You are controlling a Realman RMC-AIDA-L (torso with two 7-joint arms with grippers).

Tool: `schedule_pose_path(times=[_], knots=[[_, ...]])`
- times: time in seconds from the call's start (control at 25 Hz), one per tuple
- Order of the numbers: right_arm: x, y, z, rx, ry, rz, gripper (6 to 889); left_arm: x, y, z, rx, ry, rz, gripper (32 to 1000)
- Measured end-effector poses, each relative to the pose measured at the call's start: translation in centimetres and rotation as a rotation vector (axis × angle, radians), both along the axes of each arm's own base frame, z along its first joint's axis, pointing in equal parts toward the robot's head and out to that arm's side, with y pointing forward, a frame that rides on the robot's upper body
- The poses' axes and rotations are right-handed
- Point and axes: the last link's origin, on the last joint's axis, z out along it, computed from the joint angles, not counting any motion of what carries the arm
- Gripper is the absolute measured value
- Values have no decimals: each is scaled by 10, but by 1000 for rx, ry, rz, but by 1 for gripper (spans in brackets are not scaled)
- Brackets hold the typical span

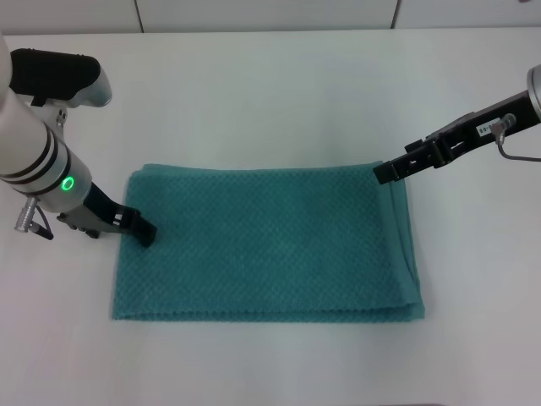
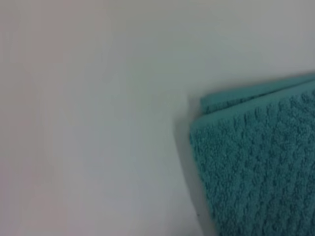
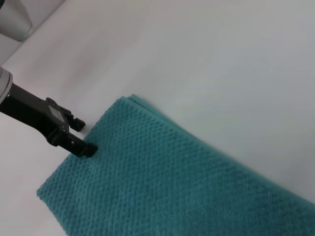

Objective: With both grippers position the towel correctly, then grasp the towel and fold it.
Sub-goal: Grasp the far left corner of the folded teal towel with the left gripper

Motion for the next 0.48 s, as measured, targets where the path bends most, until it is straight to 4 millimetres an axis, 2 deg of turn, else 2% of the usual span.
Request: schedule_pose_path(times=[0.48], knots=[[0, 0, 0, 0, 0, 1, 866, -2, 0, -1, 2, 2, 0, 882]])
